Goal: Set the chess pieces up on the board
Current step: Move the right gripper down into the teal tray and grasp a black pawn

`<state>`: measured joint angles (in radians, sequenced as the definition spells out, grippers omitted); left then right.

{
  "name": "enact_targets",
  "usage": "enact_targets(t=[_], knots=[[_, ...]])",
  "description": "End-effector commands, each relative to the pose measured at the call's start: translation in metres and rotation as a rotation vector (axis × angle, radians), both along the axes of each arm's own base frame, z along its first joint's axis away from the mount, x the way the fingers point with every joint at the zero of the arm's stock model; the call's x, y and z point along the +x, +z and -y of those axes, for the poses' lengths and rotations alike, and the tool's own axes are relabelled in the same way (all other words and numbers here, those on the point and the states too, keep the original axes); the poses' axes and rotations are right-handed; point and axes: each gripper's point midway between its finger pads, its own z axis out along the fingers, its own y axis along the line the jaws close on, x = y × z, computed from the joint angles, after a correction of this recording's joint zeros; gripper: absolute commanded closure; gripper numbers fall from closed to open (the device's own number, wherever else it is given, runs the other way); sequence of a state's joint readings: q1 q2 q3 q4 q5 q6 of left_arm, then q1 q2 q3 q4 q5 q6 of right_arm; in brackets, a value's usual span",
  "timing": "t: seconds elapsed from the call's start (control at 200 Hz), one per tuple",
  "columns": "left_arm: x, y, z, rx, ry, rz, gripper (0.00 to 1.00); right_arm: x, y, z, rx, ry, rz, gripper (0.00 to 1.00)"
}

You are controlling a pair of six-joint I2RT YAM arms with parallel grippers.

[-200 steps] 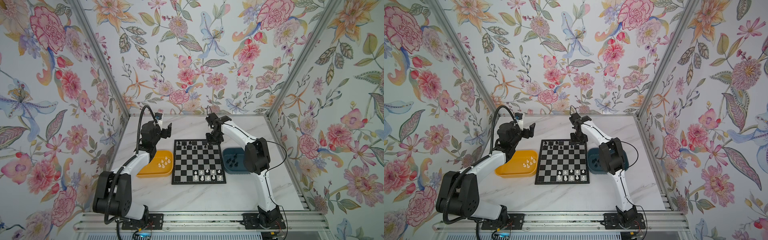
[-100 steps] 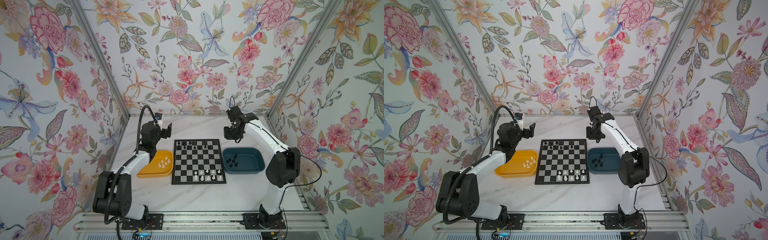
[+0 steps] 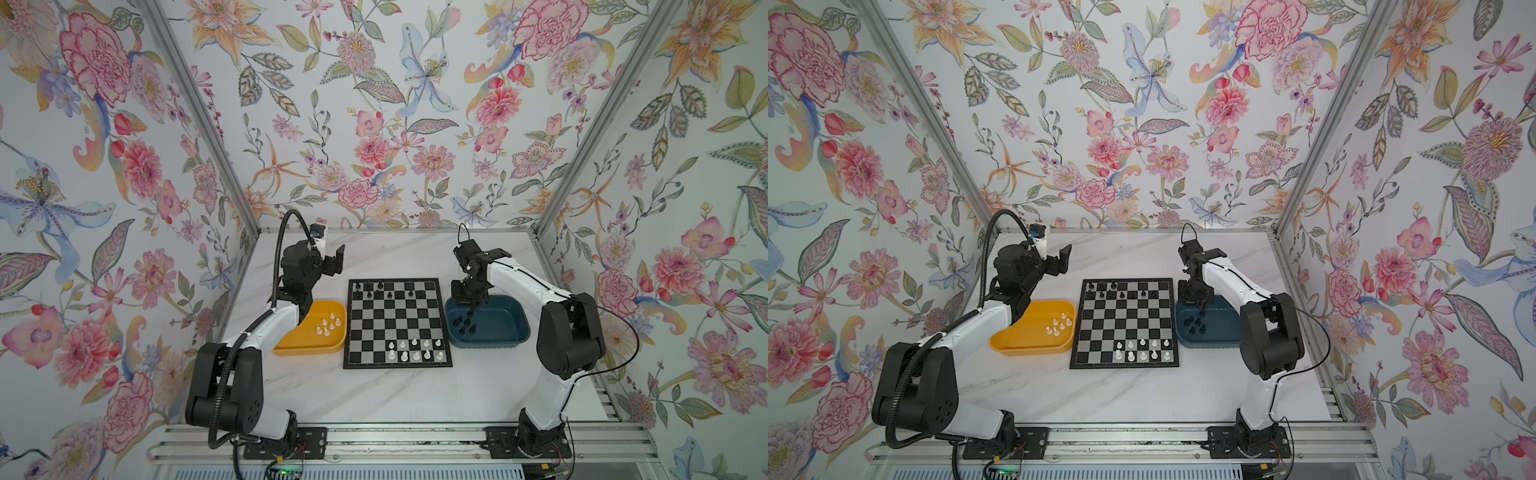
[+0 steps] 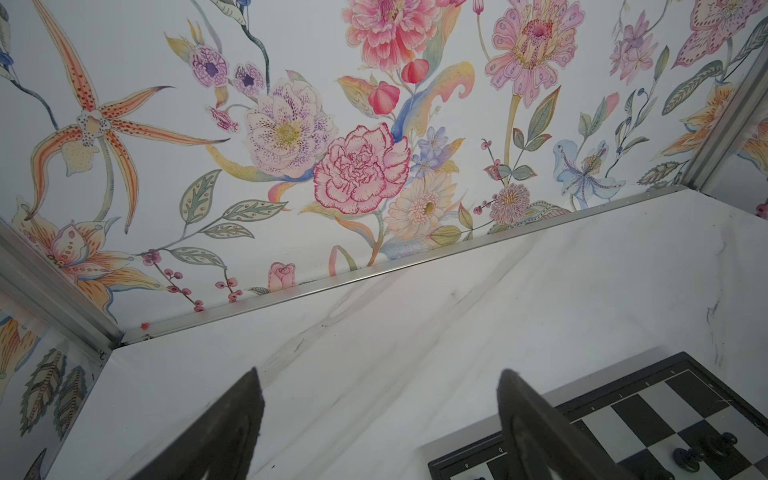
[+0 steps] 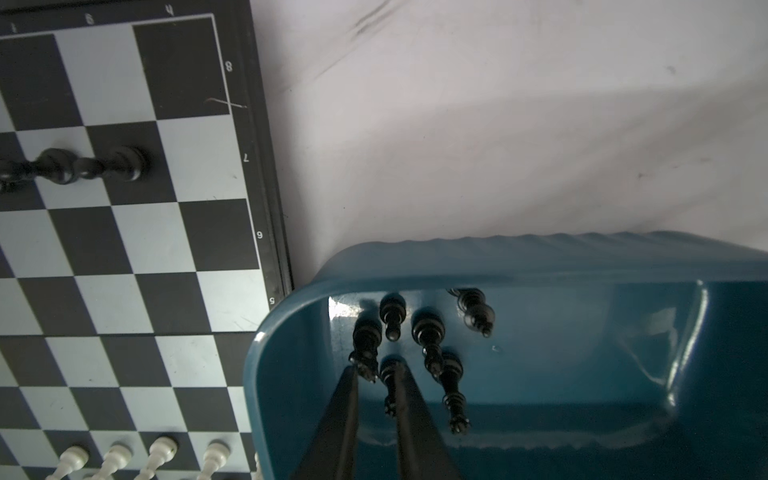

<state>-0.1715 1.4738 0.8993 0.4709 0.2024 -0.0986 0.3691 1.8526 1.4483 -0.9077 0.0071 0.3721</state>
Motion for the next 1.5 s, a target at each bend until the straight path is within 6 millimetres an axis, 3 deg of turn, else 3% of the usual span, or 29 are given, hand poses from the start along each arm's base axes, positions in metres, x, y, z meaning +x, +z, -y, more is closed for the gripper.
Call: enact_targets(t=[0.0, 0.581, 1.496], knots=[[0.004, 0.011, 0.003, -0.021, -0.006, 0.011, 0.11, 0.0, 0.0, 0.0, 0.031, -0.025, 0.014, 0.81], [0.008, 0.01, 0.004, -0.026, -0.01, 0.001, 0.11, -0.005, -0.034, 0.006, 0.04, -0.042, -0.05, 0.82], [0.009, 0.005, 0.006, -0.03, -0.015, -0.009, 0.11, -0.012, -0.054, 0.012, 0.014, -0.042, -0.1, 0.83]])
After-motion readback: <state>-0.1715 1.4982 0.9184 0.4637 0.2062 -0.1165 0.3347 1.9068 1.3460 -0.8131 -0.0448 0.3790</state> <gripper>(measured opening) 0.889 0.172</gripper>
